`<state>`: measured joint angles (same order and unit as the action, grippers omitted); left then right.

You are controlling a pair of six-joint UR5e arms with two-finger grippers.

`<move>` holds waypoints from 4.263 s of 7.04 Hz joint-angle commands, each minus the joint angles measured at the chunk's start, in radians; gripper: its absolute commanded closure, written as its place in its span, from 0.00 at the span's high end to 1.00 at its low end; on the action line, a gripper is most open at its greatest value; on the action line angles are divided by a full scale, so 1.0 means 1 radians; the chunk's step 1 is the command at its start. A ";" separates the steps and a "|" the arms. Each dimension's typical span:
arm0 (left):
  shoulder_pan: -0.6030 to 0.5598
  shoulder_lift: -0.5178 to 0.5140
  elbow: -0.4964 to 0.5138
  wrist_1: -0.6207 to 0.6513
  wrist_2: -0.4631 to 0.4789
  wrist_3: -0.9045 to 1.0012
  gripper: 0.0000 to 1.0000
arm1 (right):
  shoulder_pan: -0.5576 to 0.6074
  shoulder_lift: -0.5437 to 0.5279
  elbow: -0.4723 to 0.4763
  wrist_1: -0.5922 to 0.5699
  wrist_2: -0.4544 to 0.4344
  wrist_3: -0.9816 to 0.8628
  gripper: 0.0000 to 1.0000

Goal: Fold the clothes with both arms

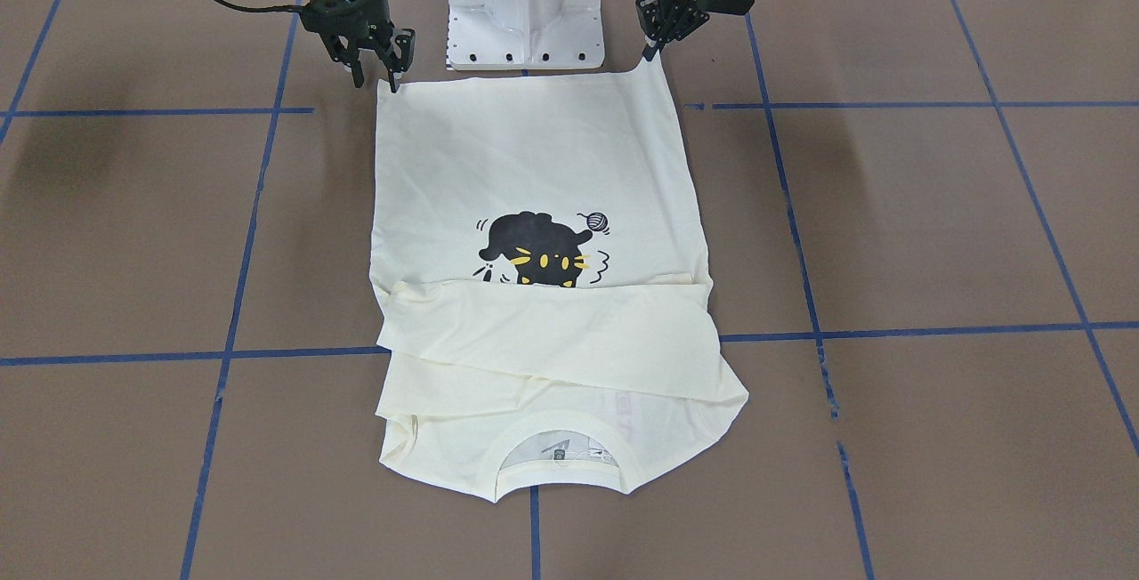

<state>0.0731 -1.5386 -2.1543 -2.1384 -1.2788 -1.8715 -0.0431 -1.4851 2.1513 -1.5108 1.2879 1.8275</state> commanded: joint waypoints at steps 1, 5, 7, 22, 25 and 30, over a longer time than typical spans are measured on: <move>0.001 -0.002 0.001 0.000 -0.001 0.000 0.00 | 0.002 0.017 -0.017 -0.002 0.001 0.006 0.53; 0.002 -0.006 0.001 0.000 -0.004 0.002 0.00 | 0.003 0.019 -0.033 0.003 -0.002 0.007 0.36; 0.002 -0.006 0.001 0.000 -0.004 0.002 0.00 | 0.005 0.016 -0.031 0.001 -0.004 0.007 0.37; -0.081 -0.006 -0.383 0.316 -0.216 0.020 0.00 | 0.016 0.014 0.446 -0.399 0.094 -0.005 0.00; -0.215 -0.034 -0.526 0.485 -0.368 0.114 0.00 | 0.171 0.174 0.545 -0.621 0.262 -0.087 0.00; -0.718 -0.363 -0.063 0.486 -0.504 0.596 0.00 | 0.645 0.437 0.067 -0.565 0.429 -0.506 0.00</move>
<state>-0.5512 -1.8163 -2.3507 -1.6514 -1.7675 -1.3626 0.4938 -1.0907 2.3788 -2.1385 1.6921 1.4097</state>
